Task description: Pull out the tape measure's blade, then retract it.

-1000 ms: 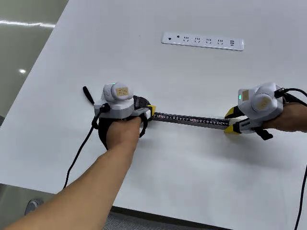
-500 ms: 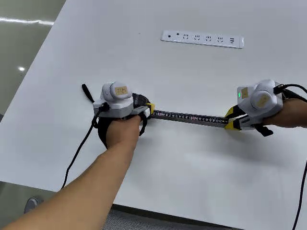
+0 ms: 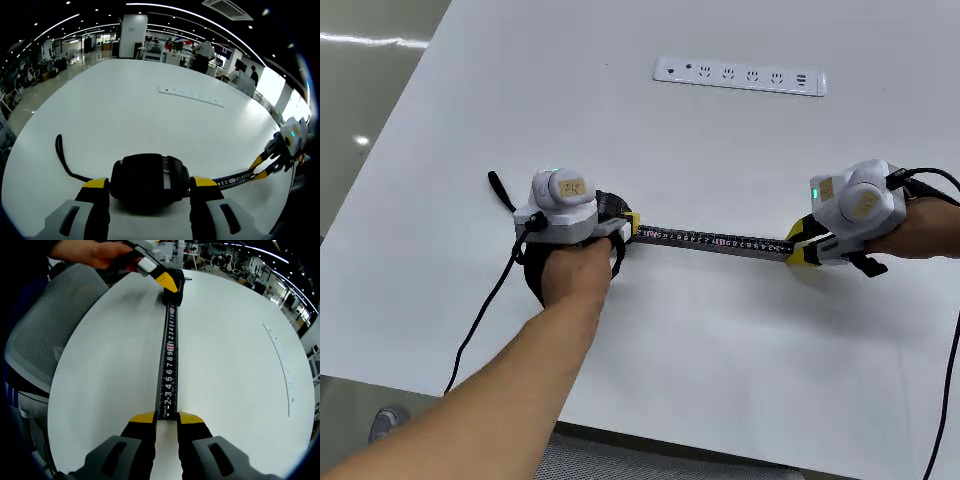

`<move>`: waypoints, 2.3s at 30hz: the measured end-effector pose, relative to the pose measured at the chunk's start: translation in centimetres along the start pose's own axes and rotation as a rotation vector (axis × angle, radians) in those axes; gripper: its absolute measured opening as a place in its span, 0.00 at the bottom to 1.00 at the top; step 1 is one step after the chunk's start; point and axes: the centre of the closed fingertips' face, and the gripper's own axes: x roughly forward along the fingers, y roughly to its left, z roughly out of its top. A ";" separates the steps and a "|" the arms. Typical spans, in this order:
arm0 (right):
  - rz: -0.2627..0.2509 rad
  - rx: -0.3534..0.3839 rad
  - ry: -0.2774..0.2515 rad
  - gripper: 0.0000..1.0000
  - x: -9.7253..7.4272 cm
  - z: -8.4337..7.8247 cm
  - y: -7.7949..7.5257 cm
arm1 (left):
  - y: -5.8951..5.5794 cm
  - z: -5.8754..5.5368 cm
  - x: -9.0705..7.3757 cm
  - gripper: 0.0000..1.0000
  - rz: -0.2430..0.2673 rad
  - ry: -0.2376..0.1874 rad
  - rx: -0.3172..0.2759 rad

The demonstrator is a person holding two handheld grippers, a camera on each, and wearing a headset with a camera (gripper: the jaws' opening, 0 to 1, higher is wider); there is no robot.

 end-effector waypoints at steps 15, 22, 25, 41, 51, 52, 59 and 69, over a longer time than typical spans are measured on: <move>0.000 0.004 0.000 0.12 0.0 -0.1 0.0 | -0.1 0.0 0.0 0.59 -0.007 0.000 0.014; -0.012 0.021 -0.004 0.11 0.0 -0.1 0.0 | -0.1 0.0 0.0 0.58 -0.012 -0.007 0.022; -0.017 0.015 0.000 0.11 0.0 0.0 0.0 | -0.1 0.0 0.0 0.57 -0.012 -0.011 0.024; -0.035 0.043 -0.024 0.11 0.4 0.8 -0.1 | 0.0 0.0 0.0 0.56 -0.032 -0.020 0.026; -0.034 0.065 -0.047 0.11 0.7 1.6 -0.1 | 0.0 0.0 -0.1 0.56 -0.038 -0.014 0.010; -0.033 0.063 -0.048 0.11 0.8 1.7 -0.1 | 0.0 0.0 -0.1 0.56 -0.040 -0.014 0.009; -0.028 0.057 -0.060 0.11 1.2 2.8 -0.1 | 0.1 0.0 -0.1 0.56 -0.051 -0.013 -0.004; -0.025 0.049 -0.074 0.11 1.9 4.1 -0.2 | 0.2 0.0 0.0 0.56 -0.055 -0.013 -0.007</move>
